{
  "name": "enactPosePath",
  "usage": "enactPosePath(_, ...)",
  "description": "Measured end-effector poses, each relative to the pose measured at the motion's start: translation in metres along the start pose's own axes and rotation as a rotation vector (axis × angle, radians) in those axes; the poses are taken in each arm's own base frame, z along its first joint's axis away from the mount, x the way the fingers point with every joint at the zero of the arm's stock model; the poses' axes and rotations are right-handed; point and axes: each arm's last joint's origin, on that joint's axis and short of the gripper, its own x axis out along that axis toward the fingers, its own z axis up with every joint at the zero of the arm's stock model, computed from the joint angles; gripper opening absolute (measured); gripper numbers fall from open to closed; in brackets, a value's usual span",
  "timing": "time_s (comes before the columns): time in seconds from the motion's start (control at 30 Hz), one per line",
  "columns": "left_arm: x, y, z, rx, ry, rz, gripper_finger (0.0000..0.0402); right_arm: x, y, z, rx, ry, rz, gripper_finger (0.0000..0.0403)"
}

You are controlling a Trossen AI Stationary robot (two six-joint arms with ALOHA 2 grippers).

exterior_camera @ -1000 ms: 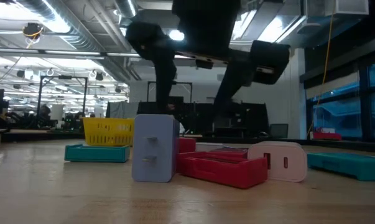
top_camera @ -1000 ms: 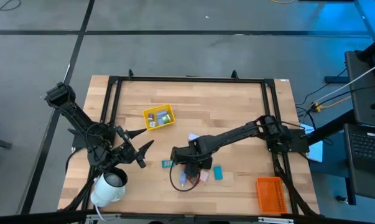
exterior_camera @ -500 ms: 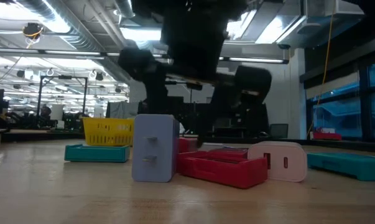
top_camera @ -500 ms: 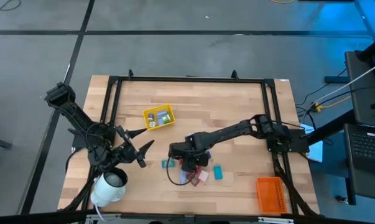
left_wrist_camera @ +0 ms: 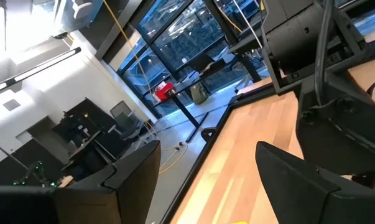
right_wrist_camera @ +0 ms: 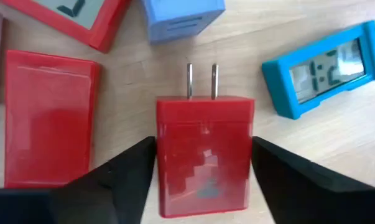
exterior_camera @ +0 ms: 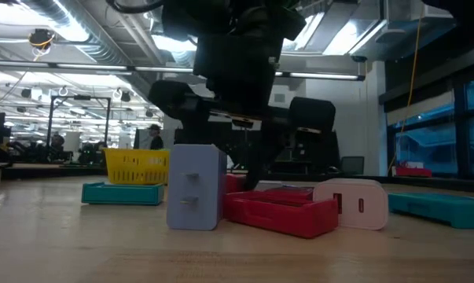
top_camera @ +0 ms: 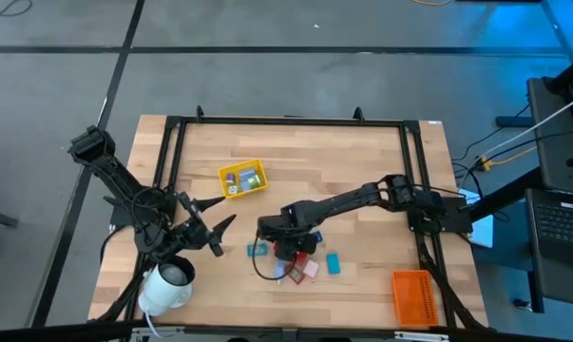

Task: Pick & Place Office items
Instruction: Put the red charger adapter into the yellow bin

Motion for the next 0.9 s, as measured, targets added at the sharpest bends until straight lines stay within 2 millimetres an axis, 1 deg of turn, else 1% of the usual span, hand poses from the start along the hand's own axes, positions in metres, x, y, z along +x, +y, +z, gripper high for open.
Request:
enactPosePath(0.13, 0.0, 0.0, 0.0, -0.002, -0.004, -0.005, 0.0261, -0.001, -0.001, -0.002, 0.024, -0.013, 0.003, 0.0209)
enactPosePath(0.23, 0.0, 0.0, 0.0, -0.002, -0.004, -0.005, 0.0261, -0.002, -0.005, -0.005, 0.034, -0.008, -0.018, 0.0206)
enactPosePath(0.33, 0.0, 0.0, 0.0, -0.003, -0.004, -0.005, 0.0261, -0.007, -0.014, -0.014, 0.062, 0.021, -0.09, 0.0206)
enactPosePath(0.4, 0.0, 0.0, 0.0, -0.003, -0.004, -0.005, 0.0261, -0.015, -0.025, -0.021, 0.091, 0.034, -0.136, 0.0206)
enactPosePath(0.53, 0.0, 0.0, 0.0, 0.005, 0.009, 0.01, 0.0261, -0.037, -0.051, -0.034, 0.15, -0.01, -0.264, 0.0208)
enactPosePath(0.7, 0.0, 0.002, -0.001, 0.036, 0.045, 0.05, 0.0261, -0.067, -0.079, -0.054, 0.206, -0.049, -0.388, 0.0217)
enactPosePath(0.9, 0.0, 0.002, -0.001, 0.042, 0.045, 0.049, 0.0261, -0.087, -0.102, -0.084, 0.243, -0.124, -0.509, 0.0217)
